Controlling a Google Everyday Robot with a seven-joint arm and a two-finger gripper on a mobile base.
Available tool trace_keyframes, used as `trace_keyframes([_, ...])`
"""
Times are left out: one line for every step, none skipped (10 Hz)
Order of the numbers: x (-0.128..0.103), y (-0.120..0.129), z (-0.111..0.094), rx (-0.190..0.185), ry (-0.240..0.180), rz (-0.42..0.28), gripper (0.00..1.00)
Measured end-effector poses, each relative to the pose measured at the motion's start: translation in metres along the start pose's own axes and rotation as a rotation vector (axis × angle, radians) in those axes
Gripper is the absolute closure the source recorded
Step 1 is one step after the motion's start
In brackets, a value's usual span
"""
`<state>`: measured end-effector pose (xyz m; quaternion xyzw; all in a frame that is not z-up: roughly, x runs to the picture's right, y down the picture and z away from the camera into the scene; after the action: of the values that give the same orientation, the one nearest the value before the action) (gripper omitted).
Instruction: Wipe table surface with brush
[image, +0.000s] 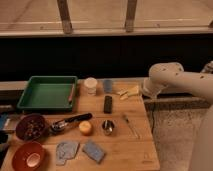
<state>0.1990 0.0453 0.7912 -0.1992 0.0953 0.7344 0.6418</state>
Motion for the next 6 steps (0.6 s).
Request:
trace_keyframes([0.0000, 0.0000, 0.0000, 0.000, 0.000, 0.000, 0.20])
trace_keyframes([0.0000, -0.0001, 0.0000, 0.000, 0.000, 0.000, 0.20])
trace_keyframes([0.0000, 0.0000, 0.0000, 0.000, 0.000, 0.000, 0.20])
trace_keyframes([0.0000, -0.0001, -0.0003, -0.001, -0.001, 0.000, 0.20])
trace_keyframes([0.0003, 0.0007, -0.0004, -0.005, -0.003, -0.006, 0.20])
trace_keyframes([0.0028, 0.0064, -0.0014, -0.016, -0.006, -0.043, 0.20])
